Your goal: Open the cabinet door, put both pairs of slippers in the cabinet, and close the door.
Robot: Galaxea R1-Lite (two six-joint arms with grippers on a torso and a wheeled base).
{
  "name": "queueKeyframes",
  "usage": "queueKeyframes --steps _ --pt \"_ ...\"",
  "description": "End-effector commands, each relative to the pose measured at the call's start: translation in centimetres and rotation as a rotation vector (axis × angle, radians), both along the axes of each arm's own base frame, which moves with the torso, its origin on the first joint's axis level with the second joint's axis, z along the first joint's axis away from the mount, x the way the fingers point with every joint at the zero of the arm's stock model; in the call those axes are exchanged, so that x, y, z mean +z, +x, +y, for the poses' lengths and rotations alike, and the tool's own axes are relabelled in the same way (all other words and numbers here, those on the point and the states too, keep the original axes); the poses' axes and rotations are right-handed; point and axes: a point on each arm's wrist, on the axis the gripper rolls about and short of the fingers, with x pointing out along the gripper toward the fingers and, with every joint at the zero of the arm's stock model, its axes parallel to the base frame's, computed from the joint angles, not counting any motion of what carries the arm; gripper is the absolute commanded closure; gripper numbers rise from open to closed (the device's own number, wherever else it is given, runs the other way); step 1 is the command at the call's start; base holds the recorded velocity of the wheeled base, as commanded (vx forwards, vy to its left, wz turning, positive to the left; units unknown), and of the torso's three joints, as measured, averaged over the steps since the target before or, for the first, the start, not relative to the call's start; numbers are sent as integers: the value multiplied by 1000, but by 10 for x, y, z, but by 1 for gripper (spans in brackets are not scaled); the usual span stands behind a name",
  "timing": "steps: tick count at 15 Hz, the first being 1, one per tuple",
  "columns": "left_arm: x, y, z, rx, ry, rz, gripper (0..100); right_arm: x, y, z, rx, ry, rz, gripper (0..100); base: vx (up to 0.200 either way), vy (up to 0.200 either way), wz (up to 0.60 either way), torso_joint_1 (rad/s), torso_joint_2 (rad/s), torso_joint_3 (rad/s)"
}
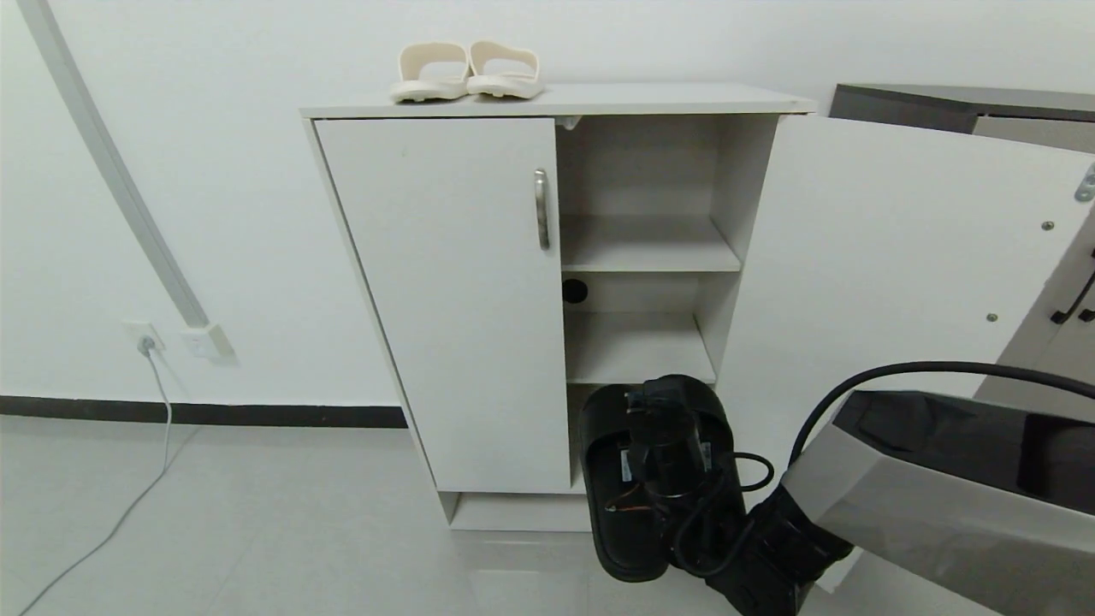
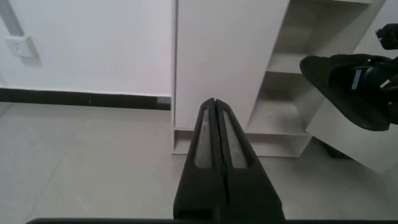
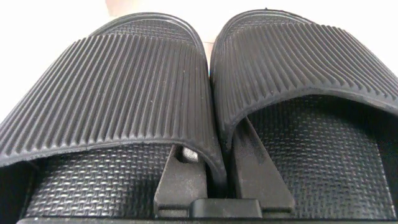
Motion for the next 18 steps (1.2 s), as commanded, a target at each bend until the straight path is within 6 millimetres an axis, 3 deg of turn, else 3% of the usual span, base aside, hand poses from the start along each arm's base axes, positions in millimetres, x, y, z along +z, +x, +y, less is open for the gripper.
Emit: queueKeyframes --steps 1,18 --pt "0 0 0 1 -1 2 100 -3 1 -1 -5 -6 6 100 0 0 0 0 0 0" --pt "0 0 0 1 2 2 100 -10 13 -3 83 21 22 100 0 0 0 1 0 -15"
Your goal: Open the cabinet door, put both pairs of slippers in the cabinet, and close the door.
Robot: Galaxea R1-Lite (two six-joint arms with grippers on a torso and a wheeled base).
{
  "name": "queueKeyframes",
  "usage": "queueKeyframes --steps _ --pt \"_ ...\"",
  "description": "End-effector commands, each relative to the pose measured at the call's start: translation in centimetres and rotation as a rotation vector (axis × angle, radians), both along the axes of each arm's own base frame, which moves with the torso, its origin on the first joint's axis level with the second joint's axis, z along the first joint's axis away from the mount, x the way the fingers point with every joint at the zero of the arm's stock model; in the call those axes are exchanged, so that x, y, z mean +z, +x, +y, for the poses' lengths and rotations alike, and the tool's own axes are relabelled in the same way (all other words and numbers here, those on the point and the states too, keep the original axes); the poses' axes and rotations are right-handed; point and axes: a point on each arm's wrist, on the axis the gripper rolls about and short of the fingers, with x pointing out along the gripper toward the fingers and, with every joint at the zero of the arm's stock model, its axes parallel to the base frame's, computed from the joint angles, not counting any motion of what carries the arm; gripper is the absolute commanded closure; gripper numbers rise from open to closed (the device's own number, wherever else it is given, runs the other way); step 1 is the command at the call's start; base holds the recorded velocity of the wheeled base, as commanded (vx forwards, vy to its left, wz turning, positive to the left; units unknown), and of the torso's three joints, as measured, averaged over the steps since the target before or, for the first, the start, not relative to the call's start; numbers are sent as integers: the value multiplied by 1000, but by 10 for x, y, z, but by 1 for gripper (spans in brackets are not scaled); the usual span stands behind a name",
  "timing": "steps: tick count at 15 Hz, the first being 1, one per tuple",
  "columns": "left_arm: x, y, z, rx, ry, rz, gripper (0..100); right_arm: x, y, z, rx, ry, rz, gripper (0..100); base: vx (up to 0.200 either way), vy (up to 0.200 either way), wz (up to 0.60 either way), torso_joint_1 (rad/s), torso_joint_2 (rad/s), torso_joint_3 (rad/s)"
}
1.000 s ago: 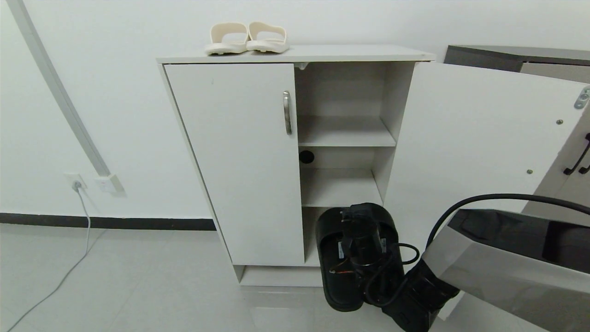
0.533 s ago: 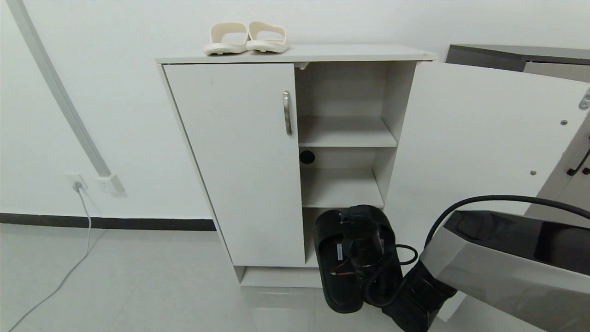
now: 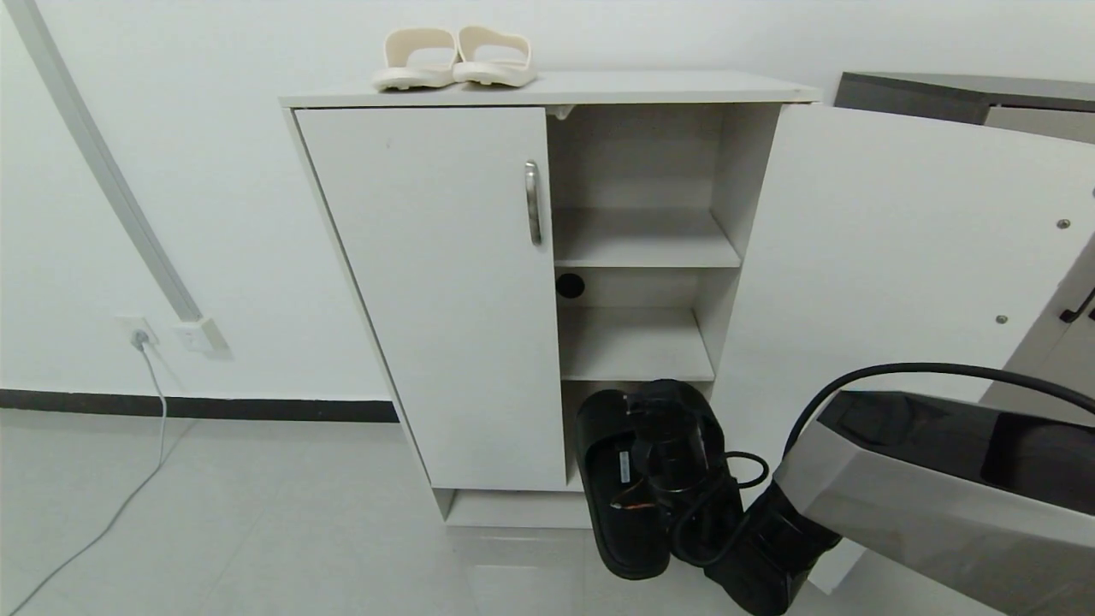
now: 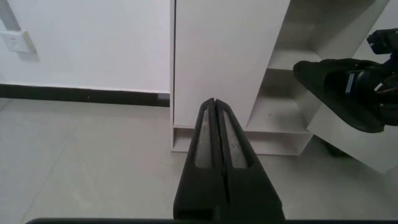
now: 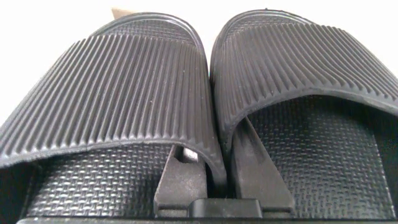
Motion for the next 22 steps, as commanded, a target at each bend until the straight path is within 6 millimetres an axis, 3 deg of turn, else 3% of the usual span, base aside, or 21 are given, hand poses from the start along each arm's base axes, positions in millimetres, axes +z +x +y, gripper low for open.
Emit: queueKeyframes --steps 1,9,12,16,22 --pt "0 0 0 0 0 2 100 0 1 0 12 1 2 100 0 0 0 2 2 -173" --pt "0 0 0 0 0 3 100 4 12 3 6 2 6 100 0 0 0 2 1 -195" --pt "0 0 0 0 -2 3 100 12 13 4 13 24 -66 100 0 0 0 5 -1 -204" --pt "0 0 0 0 -2 2 100 14 24 0 -30 -10 -305 100 0 0 0 0 -2 -59" --pt "0 0 0 0 -2 2 100 17 28 -5 -45 -17 -304 100 0 0 0 0 0 0"
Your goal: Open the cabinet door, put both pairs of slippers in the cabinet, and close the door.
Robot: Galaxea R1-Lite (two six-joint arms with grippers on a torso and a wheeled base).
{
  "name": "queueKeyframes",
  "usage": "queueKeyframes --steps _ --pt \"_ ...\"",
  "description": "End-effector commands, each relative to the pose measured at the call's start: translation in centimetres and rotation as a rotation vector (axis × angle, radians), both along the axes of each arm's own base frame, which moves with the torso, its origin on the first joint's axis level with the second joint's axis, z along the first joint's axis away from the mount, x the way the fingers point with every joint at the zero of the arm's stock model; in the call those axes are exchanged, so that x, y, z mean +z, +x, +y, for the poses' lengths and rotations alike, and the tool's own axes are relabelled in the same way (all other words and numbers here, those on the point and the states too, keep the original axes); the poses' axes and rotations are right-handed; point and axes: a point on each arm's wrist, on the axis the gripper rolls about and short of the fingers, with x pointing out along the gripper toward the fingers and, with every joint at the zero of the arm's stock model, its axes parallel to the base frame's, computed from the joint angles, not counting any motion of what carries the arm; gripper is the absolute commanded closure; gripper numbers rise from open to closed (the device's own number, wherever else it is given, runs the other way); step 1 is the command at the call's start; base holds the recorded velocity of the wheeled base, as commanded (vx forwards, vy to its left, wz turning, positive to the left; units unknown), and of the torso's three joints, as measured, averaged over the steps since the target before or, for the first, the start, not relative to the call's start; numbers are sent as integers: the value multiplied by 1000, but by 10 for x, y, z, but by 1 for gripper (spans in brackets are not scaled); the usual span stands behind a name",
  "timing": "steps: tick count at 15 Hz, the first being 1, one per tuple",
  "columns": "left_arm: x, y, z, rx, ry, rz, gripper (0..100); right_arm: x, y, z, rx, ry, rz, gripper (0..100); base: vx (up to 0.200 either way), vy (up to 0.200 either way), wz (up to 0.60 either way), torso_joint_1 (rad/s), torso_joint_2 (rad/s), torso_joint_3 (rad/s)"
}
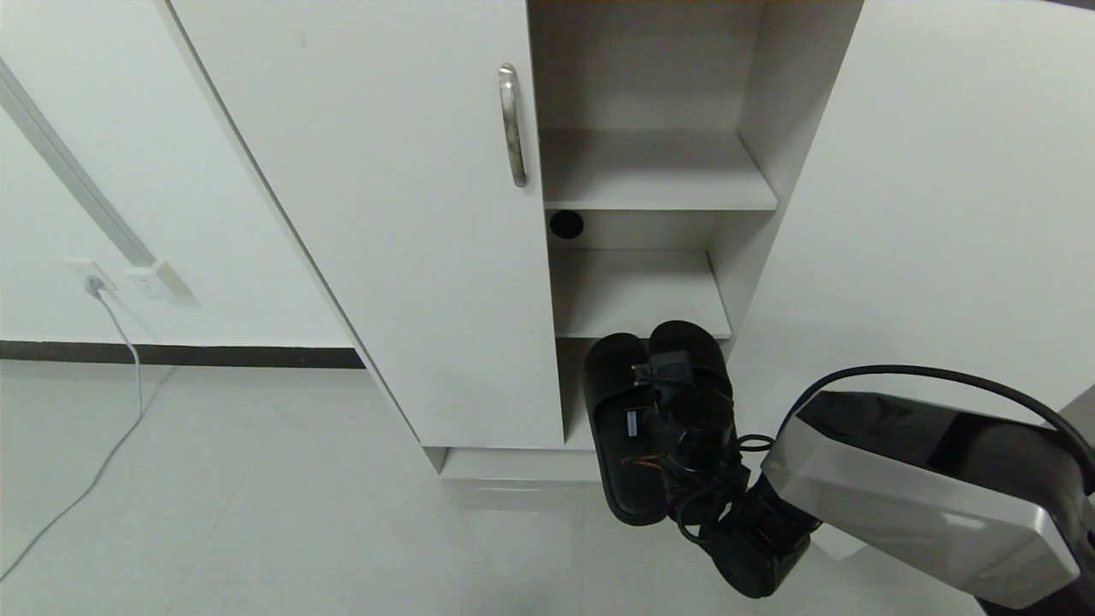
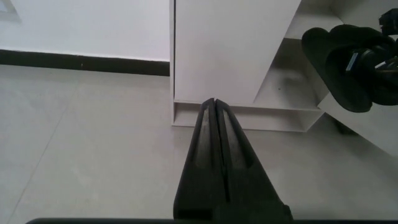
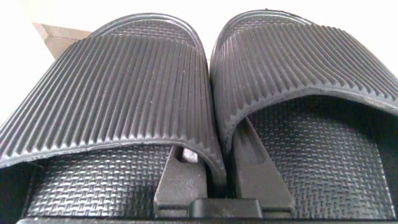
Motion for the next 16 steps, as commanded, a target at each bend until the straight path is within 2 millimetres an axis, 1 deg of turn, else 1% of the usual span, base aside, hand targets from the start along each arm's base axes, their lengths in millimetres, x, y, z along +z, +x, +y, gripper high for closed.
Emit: queueKeyframes --steps 1,4,14,16 --pt "0 0 0 0 -1 2 100 2 0 0 -1 4 -4 100 0 0 0 0 0 0" --pt "0 0 0 0 -1 2 100 4 1 -2 -6 7 -8 100 0 0 0 0 0 0" --pt "0 0 0 0 -1 2 100 3 0 -3 -4 -2 -2 100 200 0 0 1 7 3" --pt "0 0 0 0 1 1 100 3 1 0 -1 -6 3 100 200 0 0 0 2 2"
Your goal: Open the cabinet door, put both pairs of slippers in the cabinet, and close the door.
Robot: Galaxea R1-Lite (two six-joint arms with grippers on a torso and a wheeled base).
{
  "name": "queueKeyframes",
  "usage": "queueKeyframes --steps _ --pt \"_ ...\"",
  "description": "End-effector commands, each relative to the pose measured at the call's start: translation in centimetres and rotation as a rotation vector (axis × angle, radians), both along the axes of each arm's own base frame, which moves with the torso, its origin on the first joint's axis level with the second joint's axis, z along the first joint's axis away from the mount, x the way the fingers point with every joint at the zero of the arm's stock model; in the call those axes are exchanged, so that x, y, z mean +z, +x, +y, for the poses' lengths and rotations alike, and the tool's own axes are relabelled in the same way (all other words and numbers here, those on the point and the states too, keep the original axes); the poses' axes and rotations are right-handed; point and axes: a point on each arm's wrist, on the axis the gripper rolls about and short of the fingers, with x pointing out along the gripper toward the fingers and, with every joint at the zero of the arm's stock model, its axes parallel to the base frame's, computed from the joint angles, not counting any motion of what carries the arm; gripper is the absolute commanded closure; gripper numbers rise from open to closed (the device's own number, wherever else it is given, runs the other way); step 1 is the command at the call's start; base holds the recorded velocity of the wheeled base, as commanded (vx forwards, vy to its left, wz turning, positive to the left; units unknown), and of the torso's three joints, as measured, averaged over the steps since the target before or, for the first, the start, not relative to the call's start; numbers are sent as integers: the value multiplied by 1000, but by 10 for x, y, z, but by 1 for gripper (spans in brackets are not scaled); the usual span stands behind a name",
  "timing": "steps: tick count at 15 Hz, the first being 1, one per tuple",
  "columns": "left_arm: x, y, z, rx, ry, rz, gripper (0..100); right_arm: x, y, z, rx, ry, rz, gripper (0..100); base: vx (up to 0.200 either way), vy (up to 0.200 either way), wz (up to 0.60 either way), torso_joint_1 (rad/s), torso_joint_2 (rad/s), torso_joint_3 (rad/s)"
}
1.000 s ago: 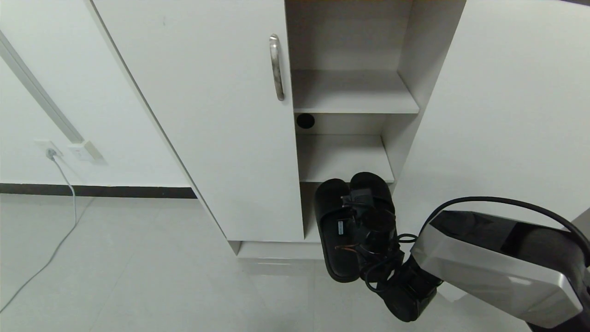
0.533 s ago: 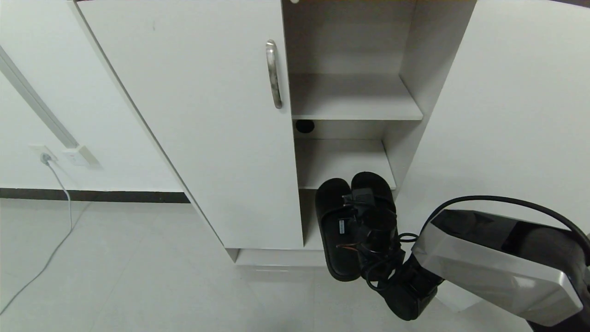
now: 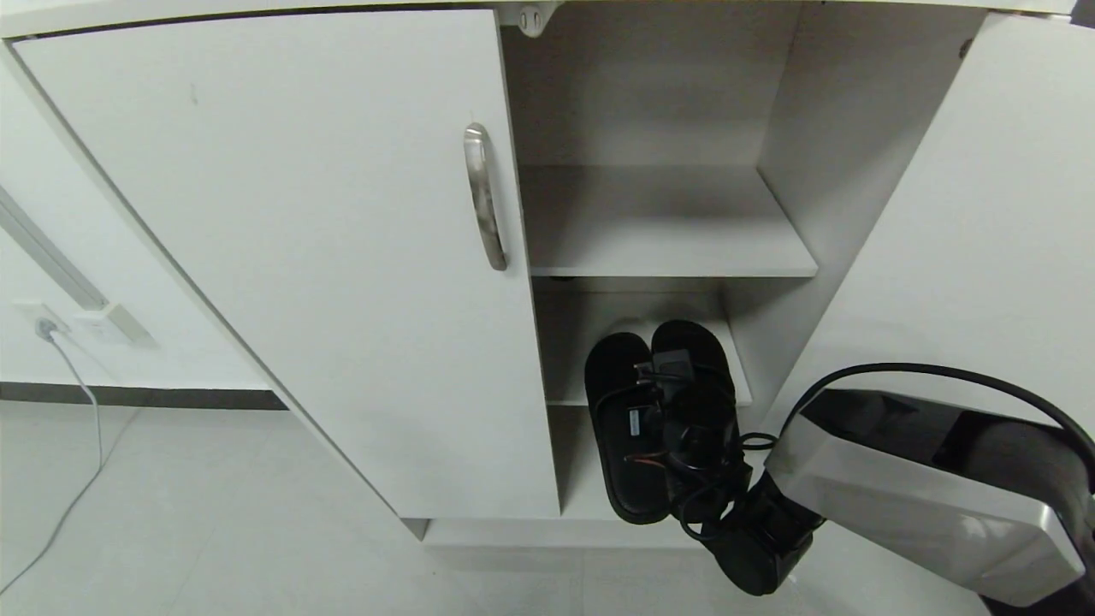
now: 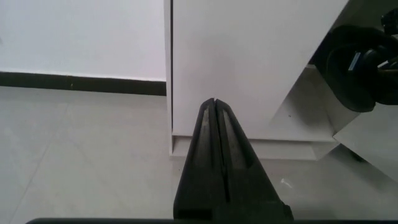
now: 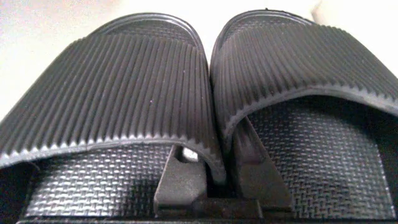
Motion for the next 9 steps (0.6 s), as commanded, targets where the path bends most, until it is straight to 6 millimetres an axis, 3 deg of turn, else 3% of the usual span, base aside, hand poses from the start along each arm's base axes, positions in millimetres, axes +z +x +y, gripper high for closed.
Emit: queueKeyframes --steps 1,4,9 --pt "0 0 0 -1 1 0 100 3 0 1 3 6 -6 100 0 0 0 0 0 0" --pt "0 0 0 -1 1 0 100 2 8 3 -2 18 24 100 0 0 0 0 0 0" --pt "0 0 0 1 -1 0 100 20 45 9 -39 68 87 100 0 0 0 0 0 0"
